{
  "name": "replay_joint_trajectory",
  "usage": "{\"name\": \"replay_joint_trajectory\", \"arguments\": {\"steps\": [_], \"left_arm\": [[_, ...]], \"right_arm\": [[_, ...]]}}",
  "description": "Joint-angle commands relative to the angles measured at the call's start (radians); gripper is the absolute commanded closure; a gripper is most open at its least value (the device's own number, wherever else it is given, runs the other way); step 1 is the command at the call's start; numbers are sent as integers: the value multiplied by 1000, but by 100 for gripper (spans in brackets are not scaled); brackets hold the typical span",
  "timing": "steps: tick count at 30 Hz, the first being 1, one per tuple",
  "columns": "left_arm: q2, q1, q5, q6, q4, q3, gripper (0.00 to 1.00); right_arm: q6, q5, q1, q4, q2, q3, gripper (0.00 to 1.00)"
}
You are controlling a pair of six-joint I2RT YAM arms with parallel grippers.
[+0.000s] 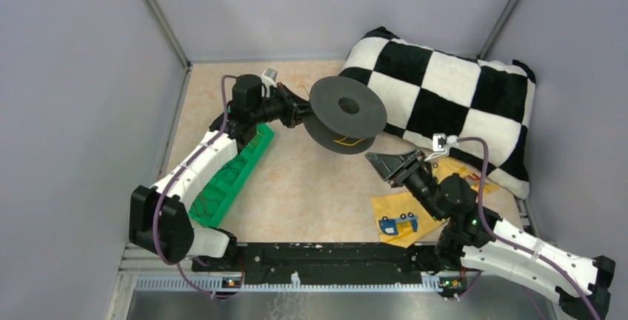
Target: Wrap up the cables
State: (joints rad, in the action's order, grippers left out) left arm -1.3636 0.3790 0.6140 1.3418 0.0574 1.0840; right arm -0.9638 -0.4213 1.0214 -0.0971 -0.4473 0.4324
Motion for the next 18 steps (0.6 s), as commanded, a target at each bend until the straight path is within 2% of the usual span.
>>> {"name": "replay_joint_trajectory", "arguments": {"steps": [1,5,18], "left_arm": [[54,-8,52,49,-105,-8,100],[58,-13,54,48,-106,-15,100],[77,-21,58,59,-130,-39,100]], "right_arm": [[29,41,-21,-134,-49,39,61],[25,71,-35,-181,-72,39,57],[10,108,-65,-263,-148,49,57]]}}
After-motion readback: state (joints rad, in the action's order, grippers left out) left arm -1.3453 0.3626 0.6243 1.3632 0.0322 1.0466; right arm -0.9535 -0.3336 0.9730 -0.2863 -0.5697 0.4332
